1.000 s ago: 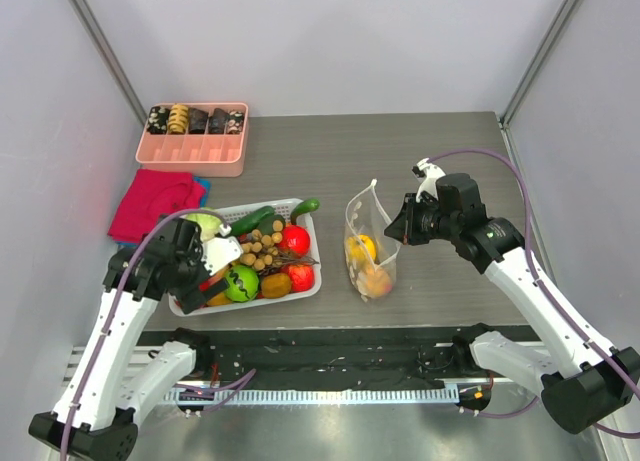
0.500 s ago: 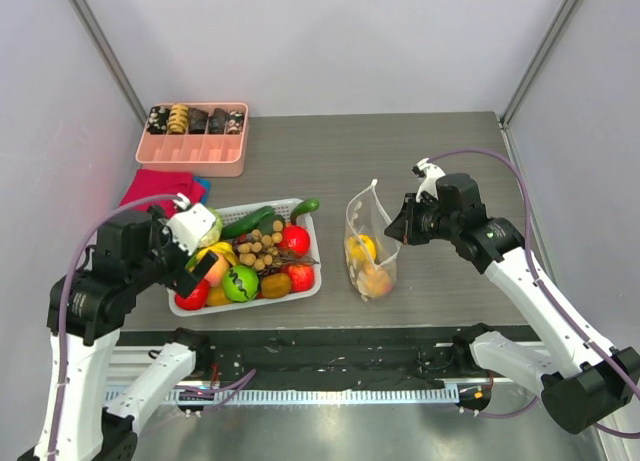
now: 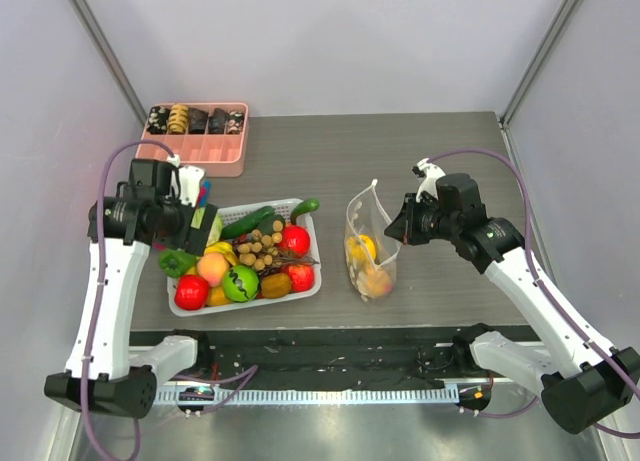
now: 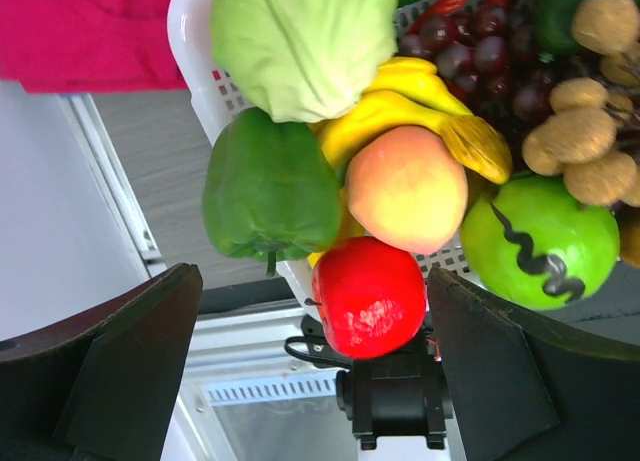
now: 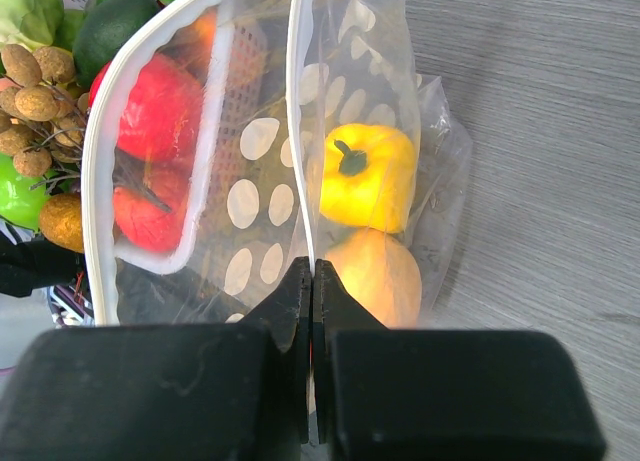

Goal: Place the food in the zip-top bag and seal the zipper
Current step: Pick up the fake vegetable from the bin.

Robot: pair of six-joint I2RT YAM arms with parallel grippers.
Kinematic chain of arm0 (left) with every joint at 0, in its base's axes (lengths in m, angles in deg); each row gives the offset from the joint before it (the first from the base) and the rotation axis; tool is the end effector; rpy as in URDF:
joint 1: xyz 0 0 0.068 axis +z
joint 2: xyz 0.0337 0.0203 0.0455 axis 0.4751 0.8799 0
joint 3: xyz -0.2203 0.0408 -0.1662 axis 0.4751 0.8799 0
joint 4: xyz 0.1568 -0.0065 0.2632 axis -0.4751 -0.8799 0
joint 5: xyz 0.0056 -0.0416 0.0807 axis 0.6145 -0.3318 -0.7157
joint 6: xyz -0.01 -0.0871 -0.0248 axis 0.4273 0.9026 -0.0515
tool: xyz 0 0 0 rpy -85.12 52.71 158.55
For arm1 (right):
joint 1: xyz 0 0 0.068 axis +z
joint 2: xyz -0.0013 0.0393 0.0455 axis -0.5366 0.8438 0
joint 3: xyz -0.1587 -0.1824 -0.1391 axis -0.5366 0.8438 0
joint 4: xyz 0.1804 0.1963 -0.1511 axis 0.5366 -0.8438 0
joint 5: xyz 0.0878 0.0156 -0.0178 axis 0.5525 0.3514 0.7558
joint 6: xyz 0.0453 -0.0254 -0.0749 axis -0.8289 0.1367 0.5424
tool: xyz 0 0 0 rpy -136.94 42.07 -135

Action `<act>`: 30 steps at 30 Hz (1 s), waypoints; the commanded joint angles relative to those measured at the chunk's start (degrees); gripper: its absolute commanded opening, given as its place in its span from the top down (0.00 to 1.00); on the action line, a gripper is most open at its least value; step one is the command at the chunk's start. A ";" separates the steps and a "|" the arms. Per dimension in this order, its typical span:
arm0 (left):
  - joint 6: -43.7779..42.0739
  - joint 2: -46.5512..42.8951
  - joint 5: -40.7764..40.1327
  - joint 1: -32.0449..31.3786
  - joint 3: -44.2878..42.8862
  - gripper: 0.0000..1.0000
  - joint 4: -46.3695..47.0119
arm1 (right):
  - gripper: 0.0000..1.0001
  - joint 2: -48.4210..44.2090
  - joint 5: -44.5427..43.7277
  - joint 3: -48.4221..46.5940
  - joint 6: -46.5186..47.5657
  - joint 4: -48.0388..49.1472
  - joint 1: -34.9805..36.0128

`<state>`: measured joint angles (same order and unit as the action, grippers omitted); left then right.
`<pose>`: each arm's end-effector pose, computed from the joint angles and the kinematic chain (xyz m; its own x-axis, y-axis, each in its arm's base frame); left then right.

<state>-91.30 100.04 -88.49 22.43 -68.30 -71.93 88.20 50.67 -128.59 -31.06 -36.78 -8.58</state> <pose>0.2304 -0.0201 0.3682 -0.8296 0.2588 -0.4948 0.2251 0.9659 0.1277 0.2547 0.1382 0.3004 -0.7233 0.0355 -0.6896 -0.3723 0.8210 0.4329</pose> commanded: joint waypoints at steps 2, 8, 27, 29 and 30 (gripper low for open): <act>-1.53 3.98 4.65 5.75 -1.23 0.00 -13.37 | 0.99 -1.42 -0.34 -1.23 0.15 0.46 0.12; -5.40 7.50 8.17 12.61 0.61 0.00 -14.68 | 0.99 -1.25 -0.17 -1.14 0.24 0.37 0.03; -10.50 15.23 11.60 18.15 7.47 0.00 -9.77 | 0.99 -0.81 0.27 -0.79 -0.38 0.63 0.12; -10.50 16.02 11.42 18.33 8.00 0.00 -8.89 | 0.99 -0.72 0.19 -0.79 -0.38 0.63 0.12; -10.41 16.20 11.51 18.24 8.26 0.00 -8.71 | 0.99 -0.72 0.19 -0.79 -0.38 0.63 0.12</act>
<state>-101.17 115.01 -78.90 40.33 -61.15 -71.47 88.20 50.71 -128.59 -31.10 -36.78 -8.58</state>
